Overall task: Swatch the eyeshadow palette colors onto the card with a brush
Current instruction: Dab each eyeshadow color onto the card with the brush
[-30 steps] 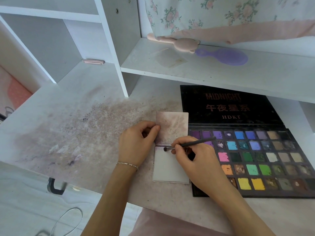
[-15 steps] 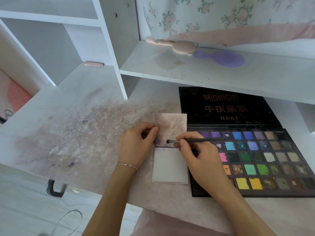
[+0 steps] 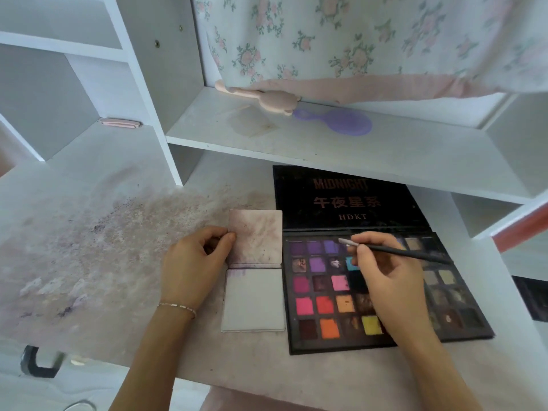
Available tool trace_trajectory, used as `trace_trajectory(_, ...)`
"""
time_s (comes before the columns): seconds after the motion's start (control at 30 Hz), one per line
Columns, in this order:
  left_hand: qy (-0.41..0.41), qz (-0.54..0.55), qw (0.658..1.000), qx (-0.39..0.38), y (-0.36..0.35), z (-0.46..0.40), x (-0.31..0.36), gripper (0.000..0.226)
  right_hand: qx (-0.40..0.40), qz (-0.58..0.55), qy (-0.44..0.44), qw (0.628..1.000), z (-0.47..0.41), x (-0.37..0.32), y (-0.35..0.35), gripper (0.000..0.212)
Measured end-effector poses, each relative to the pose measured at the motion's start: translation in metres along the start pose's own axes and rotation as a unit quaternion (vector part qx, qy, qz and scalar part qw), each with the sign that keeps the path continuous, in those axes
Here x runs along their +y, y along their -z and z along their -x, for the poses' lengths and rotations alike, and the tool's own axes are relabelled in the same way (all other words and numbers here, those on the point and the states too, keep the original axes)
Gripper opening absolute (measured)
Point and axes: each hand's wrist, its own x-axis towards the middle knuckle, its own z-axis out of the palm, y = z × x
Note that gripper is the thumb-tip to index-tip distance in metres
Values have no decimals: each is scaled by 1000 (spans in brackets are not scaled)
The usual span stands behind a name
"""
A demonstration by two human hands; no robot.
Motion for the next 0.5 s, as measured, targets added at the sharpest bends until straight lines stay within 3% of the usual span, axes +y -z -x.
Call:
trace_trajectory(0.17, -4, -8, 1000, 11, -1, 1, -1, 6, 63, 57, -30, 996, -9, 18, 25, 20)
trace_trajectory(0.27, -8, -6, 1000, 8, -2, 1, -1, 6, 62, 93, -41, 993, -16, 24, 32, 14)
trace_trajectory(0.5, -10, 3, 1000, 5, -2, 2, -1, 7, 32, 106, -34, 993, -25, 26, 24, 26)
